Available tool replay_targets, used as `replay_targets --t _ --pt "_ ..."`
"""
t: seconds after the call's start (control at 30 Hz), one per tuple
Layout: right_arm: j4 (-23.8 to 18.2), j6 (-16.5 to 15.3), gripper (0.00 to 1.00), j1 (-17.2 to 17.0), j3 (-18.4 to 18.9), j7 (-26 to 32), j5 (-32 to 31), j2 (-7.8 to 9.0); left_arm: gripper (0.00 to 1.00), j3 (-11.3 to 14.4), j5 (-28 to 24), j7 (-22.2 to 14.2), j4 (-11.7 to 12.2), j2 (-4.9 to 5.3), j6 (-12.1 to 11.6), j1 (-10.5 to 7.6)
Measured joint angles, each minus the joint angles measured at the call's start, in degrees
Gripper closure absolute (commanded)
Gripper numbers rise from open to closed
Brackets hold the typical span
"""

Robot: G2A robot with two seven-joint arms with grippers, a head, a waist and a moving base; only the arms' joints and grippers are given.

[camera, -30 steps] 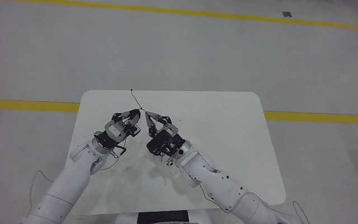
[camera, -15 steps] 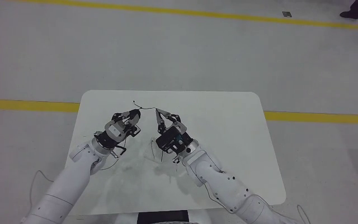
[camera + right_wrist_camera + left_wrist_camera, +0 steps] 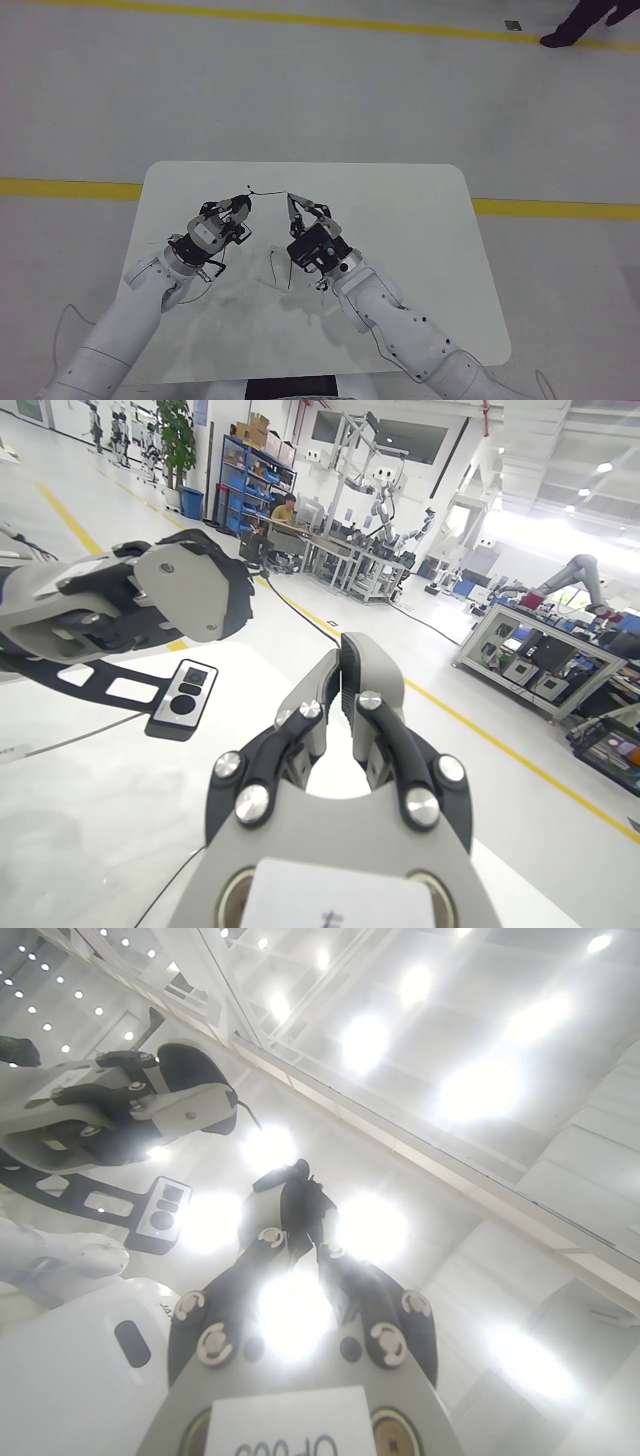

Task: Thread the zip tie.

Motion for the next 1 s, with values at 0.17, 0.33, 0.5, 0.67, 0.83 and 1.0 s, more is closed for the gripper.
replay_targets --t 0.17,0.33,0.5,0.67,0.83,1.0 --pt "0.05 0.24 1.0 -0.69 0.66 0.12 0.0 0.02 1.0 0.0 0.0 0.0 0.0 0.0 0.0 0.0" --pt "-0.15 0.5 1.0 -1.83 1.84 0.26 0.1 -0.21 1.0 0.0 0.0 0.0 0.0 0.0 0.0 0.0" --pt "-0.3 0.28 1.0 -2.86 2.99 0.3 0.0 -0.47 1.0 0.0 0.0 0.0 0.0 0.0 0.0 0.0" --pt "-0.42 0.04 1.0 -3.57 4.04 0.35 0.0 -0.63 1.0 0.0 0.0 0.0 0.0 0.0 0.0 0.0" --pt "-0.5 -0.3 1.0 -3.92 4.57 0.3 0.0 -0.71 1.0 0.0 0.0 0.0 0.0 0.0 0.0 0.0" --pt "-0.56 -0.37 1.0 -4.19 4.85 0.38 0.0 -0.73 1.0 0.0 0.0 0.0 0.0 0.0 0.0 0.0"
